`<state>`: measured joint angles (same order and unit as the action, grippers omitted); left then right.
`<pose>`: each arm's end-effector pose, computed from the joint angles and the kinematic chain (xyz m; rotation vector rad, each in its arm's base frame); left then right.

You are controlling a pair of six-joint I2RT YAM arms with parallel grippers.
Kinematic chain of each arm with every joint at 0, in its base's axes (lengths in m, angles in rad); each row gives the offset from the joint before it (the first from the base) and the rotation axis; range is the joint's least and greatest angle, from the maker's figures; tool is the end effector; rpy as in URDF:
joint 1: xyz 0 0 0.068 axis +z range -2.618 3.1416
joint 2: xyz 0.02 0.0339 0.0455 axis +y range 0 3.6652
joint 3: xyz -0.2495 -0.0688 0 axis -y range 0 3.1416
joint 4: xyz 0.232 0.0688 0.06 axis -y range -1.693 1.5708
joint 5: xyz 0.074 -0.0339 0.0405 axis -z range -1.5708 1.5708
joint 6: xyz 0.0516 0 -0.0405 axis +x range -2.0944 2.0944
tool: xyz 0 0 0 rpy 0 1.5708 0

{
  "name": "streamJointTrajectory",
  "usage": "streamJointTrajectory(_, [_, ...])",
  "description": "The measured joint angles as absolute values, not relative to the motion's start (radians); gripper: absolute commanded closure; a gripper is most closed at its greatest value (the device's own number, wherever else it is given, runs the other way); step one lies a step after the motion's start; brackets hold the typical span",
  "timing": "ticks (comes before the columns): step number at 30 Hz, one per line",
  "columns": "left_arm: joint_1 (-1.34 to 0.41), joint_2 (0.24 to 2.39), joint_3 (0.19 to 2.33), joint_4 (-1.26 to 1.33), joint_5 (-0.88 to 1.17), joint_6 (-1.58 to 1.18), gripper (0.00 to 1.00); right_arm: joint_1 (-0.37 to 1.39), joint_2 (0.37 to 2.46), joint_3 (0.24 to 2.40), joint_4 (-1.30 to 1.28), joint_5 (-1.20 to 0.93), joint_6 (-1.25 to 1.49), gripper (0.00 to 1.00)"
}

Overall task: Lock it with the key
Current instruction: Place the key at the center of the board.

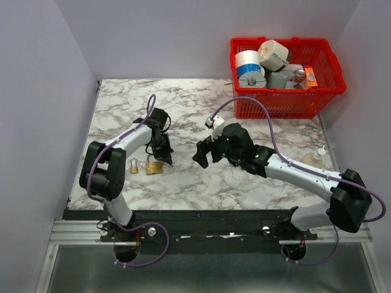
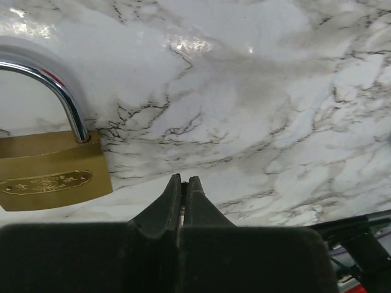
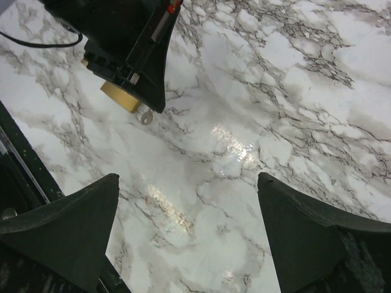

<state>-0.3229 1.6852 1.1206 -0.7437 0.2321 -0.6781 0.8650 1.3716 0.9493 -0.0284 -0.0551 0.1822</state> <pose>0.2891 -0.1092 0.1680 -0.4818 2.9438 -0.4940 0.2053 0.2453 0.2630 -0.7358 1.9626 0.7070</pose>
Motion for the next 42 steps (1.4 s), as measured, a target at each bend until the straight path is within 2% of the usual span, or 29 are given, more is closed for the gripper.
streamJointTrajectory(7, [-0.327,1.765,1.143,-0.792,0.156,-0.609,1.0,0.865,1.367,0.939,-0.046,-0.063,0.147,0.0])
streamJointTrajectory(12, [-0.329,1.793,1.144,-0.805,0.135,-0.585,0.94,0.865,1.368,0.94,-0.047,-0.069,0.139,0.0])
streamJointTrajectory(15, [-0.33,1.797,1.144,-0.804,0.131,-0.579,0.84,0.865,1.375,0.942,-0.047,-0.071,0.138,0.0])
streamJointTrajectory(24, [-0.338,1.805,1.145,-0.802,0.125,-0.572,0.76,0.865,1.403,0.966,-0.048,-0.073,0.138,0.0])
streamJointTrajectory(26, [-0.338,1.807,1.148,-0.803,0.125,-0.572,0.69,0.865,1.403,0.967,-0.048,-0.073,0.138,0.0])
streamJointTrajectory(28, [-0.339,1.809,1.15,-0.804,0.125,-0.573,0.67,0.864,1.403,0.967,-0.048,-0.073,0.138,0.0])
streamJointTrajectory(33, [-0.343,1.81,1.156,-0.803,0.125,-0.571,0.46,0.862,1.403,0.967,-0.049,-0.073,0.137,0.0])
streamJointTrajectory(34, [-0.343,1.81,1.158,-0.804,0.125,-0.572,0.41,0.862,1.403,0.967,-0.049,-0.073,0.136,0.0])
streamJointTrajectory(35, [-0.343,1.81,1.162,-0.807,0.125,-0.571,0.3,0.862,1.402,0.967,-0.05,-0.073,0.134,0.0])
streamJointTrajectory(37, [-0.345,1.81,1.179,-0.813,0.127,-0.567,0.2,0.862,1.401,0.967,-0.051,-0.073,0.125,0.0])
streamJointTrajectory(38, [-0.345,1.809,1.191,-0.816,0.132,-0.568,0.06,0.861,1.398,0.967,-0.053,-0.076,0.117,0.0])
streamJointTrajectory(39, [-0.345,1.805,1.214,-0.822,0.131,-0.556,0.01,0.858,1.392,0.967,-0.056,-0.081,0.107,0.0])
streamJointTrajectory(42, [-0.345,1.767,1.269,-0.825,0.134,-0.538,0.01,0.849,1.344,0.951,-0.057,-0.124,0.047,0.0])
